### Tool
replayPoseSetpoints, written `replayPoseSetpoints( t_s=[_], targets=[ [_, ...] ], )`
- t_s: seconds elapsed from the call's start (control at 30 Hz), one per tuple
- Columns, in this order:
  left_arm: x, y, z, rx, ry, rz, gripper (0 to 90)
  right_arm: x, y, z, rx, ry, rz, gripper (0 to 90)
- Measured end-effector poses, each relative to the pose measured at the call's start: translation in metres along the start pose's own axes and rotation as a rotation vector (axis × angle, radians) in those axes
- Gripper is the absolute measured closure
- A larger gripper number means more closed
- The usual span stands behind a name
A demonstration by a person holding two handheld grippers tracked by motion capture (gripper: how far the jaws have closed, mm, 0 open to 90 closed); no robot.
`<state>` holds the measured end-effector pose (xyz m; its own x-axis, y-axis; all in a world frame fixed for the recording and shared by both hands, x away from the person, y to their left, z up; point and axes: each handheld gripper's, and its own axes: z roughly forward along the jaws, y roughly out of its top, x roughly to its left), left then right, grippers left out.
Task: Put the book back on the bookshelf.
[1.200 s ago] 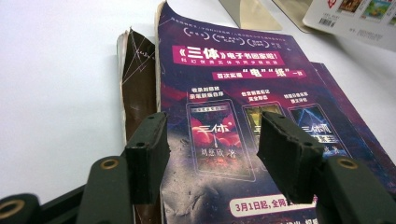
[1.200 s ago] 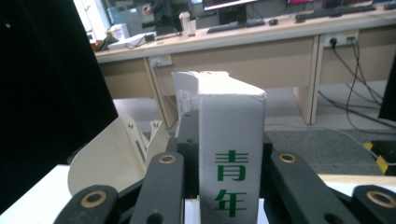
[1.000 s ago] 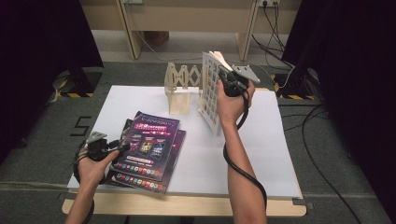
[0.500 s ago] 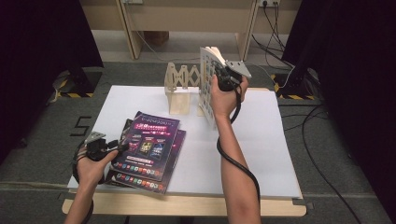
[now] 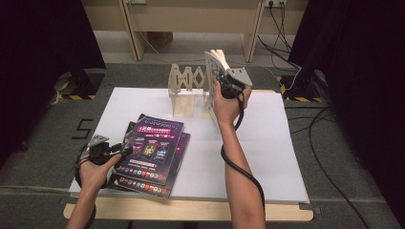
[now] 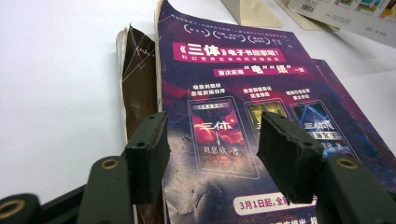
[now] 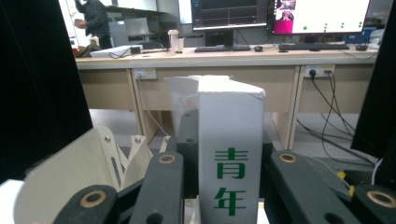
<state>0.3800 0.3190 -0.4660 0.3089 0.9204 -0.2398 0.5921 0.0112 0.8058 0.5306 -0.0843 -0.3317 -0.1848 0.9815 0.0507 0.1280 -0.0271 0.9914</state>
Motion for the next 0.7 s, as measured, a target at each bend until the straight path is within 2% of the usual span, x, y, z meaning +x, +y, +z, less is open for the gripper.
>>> replayPoseSetpoints(
  t_s=[0.2,0.33,0.7],
  targets=[
    [0.000,0.000,0.000,0.003,0.003,-0.001,41.7,-0.003,-0.012,-0.006,-0.006,0.006,-0.016,74.3],
    [-0.002,0.000,0.000,0.003,0.000,0.001,41.7,-0.002,-0.016,-0.011,-0.013,0.007,-0.059,74.0],
    [-0.003,0.000,0.000,0.008,-0.003,0.006,41.6,-0.009,-0.011,-0.021,0.022,0.030,-0.024,70.9]
  ],
)
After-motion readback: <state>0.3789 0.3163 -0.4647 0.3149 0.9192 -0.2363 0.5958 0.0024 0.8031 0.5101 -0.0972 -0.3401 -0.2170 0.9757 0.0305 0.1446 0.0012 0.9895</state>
